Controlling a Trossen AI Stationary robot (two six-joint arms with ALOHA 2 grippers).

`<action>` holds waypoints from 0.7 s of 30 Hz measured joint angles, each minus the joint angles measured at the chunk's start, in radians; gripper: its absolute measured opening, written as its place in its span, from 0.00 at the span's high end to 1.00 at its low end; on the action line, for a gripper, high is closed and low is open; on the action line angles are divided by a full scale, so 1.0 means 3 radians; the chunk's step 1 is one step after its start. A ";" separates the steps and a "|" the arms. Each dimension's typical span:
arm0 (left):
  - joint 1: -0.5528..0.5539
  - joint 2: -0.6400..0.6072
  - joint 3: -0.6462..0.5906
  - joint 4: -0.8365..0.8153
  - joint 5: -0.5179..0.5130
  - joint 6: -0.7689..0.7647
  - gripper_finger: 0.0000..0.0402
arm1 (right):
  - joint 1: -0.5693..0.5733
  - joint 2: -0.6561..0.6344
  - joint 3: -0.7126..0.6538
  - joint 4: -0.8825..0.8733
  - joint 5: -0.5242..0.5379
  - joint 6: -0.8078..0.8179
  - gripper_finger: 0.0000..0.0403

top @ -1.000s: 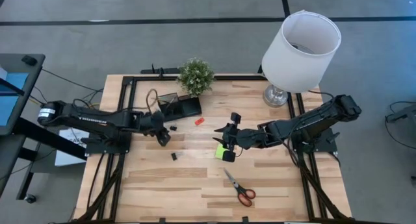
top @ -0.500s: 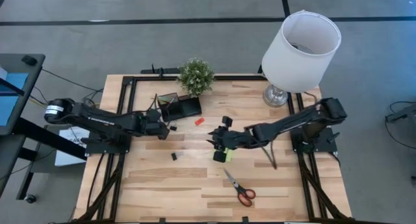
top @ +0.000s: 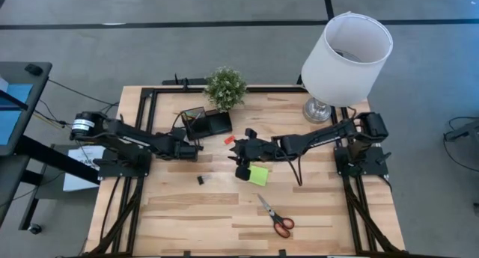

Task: Pick and place office supplies into organizer
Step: Put the sky blue pencil into the black organizer

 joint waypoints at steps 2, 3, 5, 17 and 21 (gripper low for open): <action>0.0018 0.0047 0.0005 0.0016 -0.0017 -0.0110 0.62 | -0.0014 0.0005 0.0004 -0.0028 -0.0003 -0.0008 0.69; 0.0017 0.0051 0.0013 -0.0004 -0.0022 -0.0144 0.61 | -0.0016 0.0013 0.0004 -0.0037 -0.0018 -0.0008 0.69; 0.0018 0.0053 0.0049 -0.0071 -0.0013 -0.0198 0.59 | -0.0016 0.0014 0.0006 -0.0074 -0.0017 -0.0007 0.69; 0.0019 0.0024 0.0331 -0.0063 0.0097 -0.0437 0.65 | -0.0065 0.0014 0.0010 -0.0294 -0.0006 -0.0016 0.69; 0.0019 0.0023 0.0408 -0.0044 0.0076 -0.0438 0.66 | -0.0121 0.0013 0.0010 -0.0392 0.0004 -0.0013 0.69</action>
